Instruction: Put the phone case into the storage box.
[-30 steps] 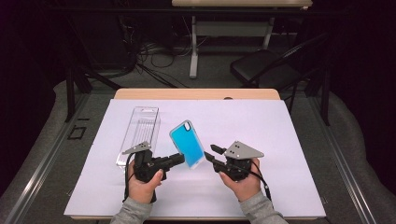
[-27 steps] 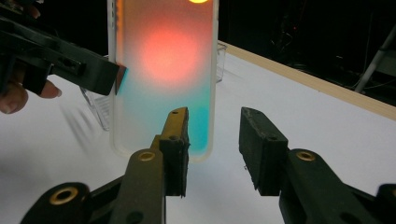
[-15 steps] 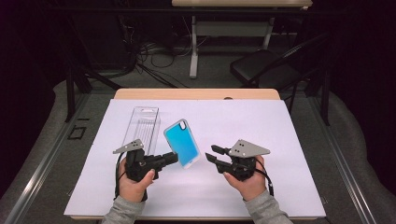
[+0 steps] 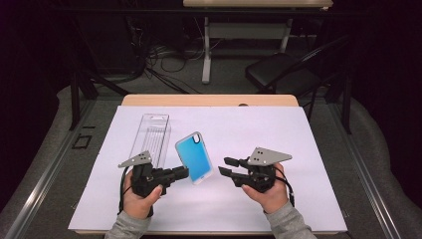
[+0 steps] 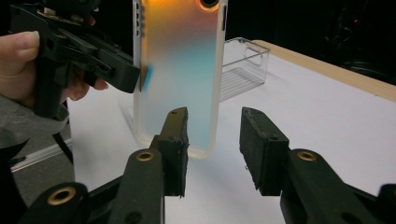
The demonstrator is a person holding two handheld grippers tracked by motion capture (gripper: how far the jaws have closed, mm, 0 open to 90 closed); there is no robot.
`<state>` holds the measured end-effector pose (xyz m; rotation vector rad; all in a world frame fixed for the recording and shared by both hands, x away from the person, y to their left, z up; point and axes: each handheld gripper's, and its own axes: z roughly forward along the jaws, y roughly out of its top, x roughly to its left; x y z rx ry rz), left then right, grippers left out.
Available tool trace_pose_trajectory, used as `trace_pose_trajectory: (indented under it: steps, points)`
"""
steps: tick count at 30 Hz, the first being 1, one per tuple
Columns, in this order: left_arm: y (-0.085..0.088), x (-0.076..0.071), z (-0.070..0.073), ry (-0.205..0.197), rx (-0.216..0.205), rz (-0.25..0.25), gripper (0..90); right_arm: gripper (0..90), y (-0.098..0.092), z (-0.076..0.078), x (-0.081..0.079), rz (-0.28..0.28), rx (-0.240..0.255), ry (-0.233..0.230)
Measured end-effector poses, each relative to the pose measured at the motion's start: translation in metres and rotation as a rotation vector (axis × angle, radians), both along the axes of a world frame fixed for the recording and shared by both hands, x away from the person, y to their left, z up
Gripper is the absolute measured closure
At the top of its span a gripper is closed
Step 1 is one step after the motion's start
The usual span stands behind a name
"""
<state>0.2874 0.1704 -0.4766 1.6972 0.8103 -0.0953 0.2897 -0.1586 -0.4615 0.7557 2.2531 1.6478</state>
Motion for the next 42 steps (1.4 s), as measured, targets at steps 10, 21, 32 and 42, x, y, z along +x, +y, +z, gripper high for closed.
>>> trace_pose_trajectory:
  steps: [10,21,32,42]
  points:
    - [0.001,-0.003,0.002,-0.018,0.013,-0.033,81.4,54.2,-0.003,0.001,0.003,0.040,0.020,0.048]
    - [0.000,-0.004,0.002,-0.025,0.019,-0.064,81.4,56.6,-0.001,0.000,0.002,0.080,-0.008,0.057]
    - [-0.005,-0.007,-0.001,-0.019,0.017,-0.106,81.4,63.0,0.001,-0.001,0.001,0.116,-0.005,0.065]
    - [-0.014,-0.009,-0.006,-0.004,0.019,-0.146,81.4,66.0,0.000,-0.003,0.003,0.108,-0.010,0.097]
